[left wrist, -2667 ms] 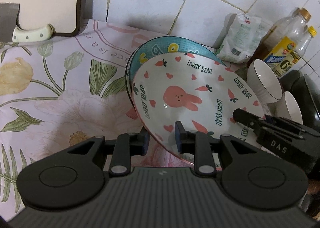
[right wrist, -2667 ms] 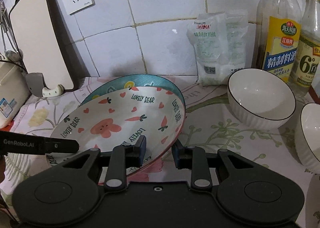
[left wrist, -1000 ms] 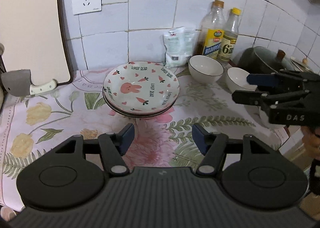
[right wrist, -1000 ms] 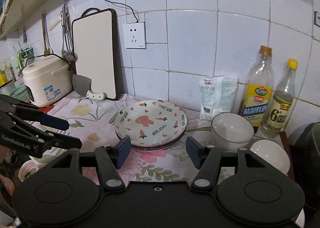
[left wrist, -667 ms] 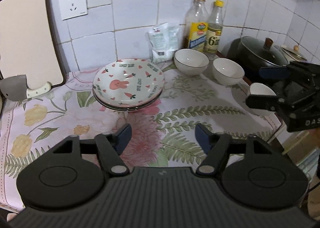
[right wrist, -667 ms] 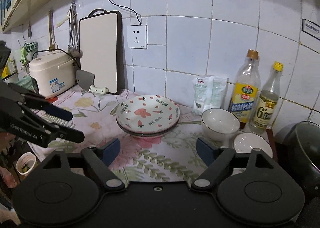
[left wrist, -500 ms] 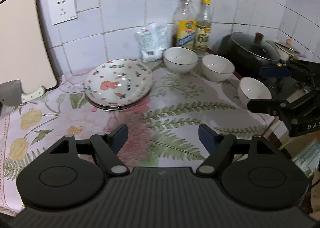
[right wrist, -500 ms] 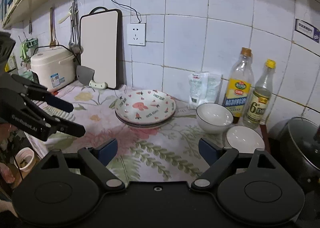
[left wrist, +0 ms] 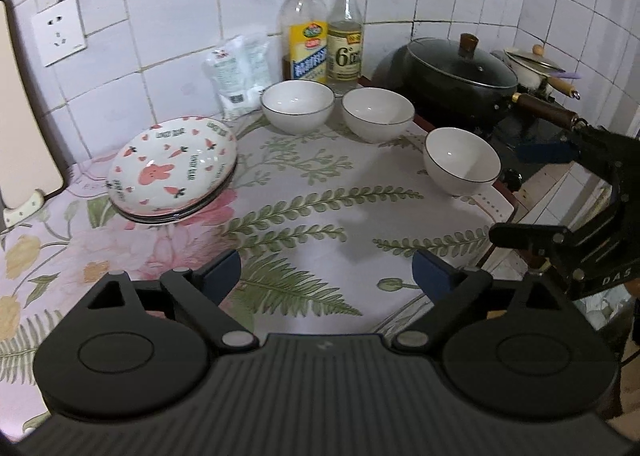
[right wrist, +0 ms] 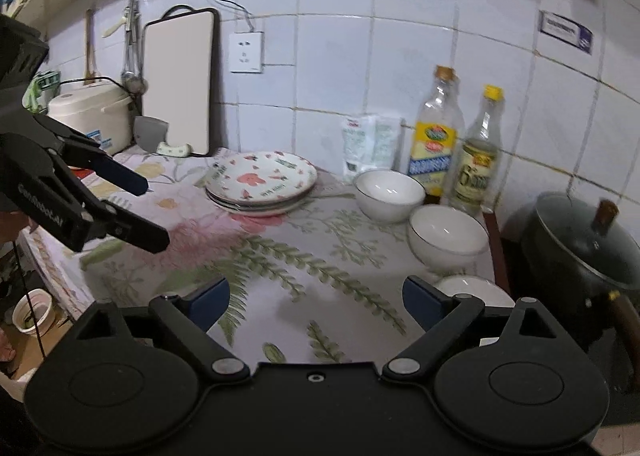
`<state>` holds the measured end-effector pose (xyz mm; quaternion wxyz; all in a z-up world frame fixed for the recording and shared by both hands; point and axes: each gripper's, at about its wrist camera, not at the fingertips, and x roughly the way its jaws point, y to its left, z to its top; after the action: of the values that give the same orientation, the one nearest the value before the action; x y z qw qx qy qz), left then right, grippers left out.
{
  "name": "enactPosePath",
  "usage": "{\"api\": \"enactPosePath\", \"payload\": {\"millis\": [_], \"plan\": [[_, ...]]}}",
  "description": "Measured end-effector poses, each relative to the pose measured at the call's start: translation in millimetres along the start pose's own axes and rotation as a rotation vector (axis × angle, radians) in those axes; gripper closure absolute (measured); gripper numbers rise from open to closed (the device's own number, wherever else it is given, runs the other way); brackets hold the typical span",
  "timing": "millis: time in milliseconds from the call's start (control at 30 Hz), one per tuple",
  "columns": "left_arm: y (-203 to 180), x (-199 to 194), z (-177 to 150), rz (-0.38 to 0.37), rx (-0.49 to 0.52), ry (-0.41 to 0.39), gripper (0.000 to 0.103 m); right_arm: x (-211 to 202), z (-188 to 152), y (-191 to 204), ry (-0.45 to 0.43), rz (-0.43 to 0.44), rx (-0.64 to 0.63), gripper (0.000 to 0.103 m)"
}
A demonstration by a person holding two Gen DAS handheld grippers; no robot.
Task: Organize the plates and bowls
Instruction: 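Pull both grippers back from the plate stack toward the white bowls, then close the left gripper on the rim of the large white bowl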
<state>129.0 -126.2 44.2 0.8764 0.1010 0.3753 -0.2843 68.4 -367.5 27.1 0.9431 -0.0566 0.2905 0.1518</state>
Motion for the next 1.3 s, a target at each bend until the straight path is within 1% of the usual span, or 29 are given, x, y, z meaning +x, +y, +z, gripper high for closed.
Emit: {"api": "enactPosePath", "payload": {"millis": [167, 333, 467, 533, 667, 733, 833, 933, 967, 1000, 1033, 1067, 1133, 1200, 1233, 1300], "plan": [[-14, 26, 5, -0.054, -0.003, 0.011, 0.009, 2, -26, -22, -0.008, -0.041, 0.064, 0.008], [-35, 57, 11, -0.109, 0.002, -0.008, 0.009, 10, -52, -45, 0.005, -0.102, 0.122, 0.007], [-48, 88, 22, -0.171, -0.033, -0.017, 0.009, 25, -71, -65, 0.036, -0.130, 0.177, 0.007], [-53, 104, 28, -0.189, -0.055, -0.025, 0.009, 36, -79, -75, 0.050, -0.146, 0.202, 0.008], [-60, 136, 40, -0.221, -0.089, -0.030, 0.011, 59, -90, -94, 0.071, -0.145, 0.249, 0.007], [-63, 150, 46, -0.239, -0.110, -0.040, 0.011, 71, -94, -100, 0.070, -0.155, 0.254, 0.008], [-67, 174, 54, -0.260, -0.148, -0.043, 0.015, 86, -100, -108, 0.070, -0.195, 0.242, 0.008], [-72, 196, 59, -0.279, -0.165, -0.019, 0.029, 96, -103, -113, 0.055, -0.222, 0.210, 0.008], [-73, 202, 60, -0.280, -0.167, -0.008, 0.039, 99, -103, -114, 0.051, -0.230, 0.199, 0.008], [-75, 208, 61, -0.282, -0.167, 0.006, 0.043, 101, -103, -115, 0.042, -0.233, 0.189, 0.008], [-77, 214, 61, -0.284, -0.170, 0.016, 0.045, 103, -103, -116, 0.032, -0.230, 0.182, 0.008], [-78, 219, 60, -0.278, -0.178, 0.019, 0.048, 103, -103, -118, 0.019, -0.220, 0.179, 0.008], [-81, 226, 58, -0.272, -0.186, 0.020, 0.051, 105, -102, -119, 0.000, -0.208, 0.175, 0.008], [-81, 229, 57, -0.290, -0.199, 0.015, 0.063, 106, -101, -120, -0.013, -0.201, 0.172, 0.007], [-82, 229, 57, -0.303, -0.202, 0.012, 0.066, 108, -100, -121, -0.016, -0.201, 0.171, 0.006], [-84, 228, 58, -0.325, -0.202, 0.010, 0.079, 110, -99, -122, -0.018, -0.198, 0.170, 0.006]]}}
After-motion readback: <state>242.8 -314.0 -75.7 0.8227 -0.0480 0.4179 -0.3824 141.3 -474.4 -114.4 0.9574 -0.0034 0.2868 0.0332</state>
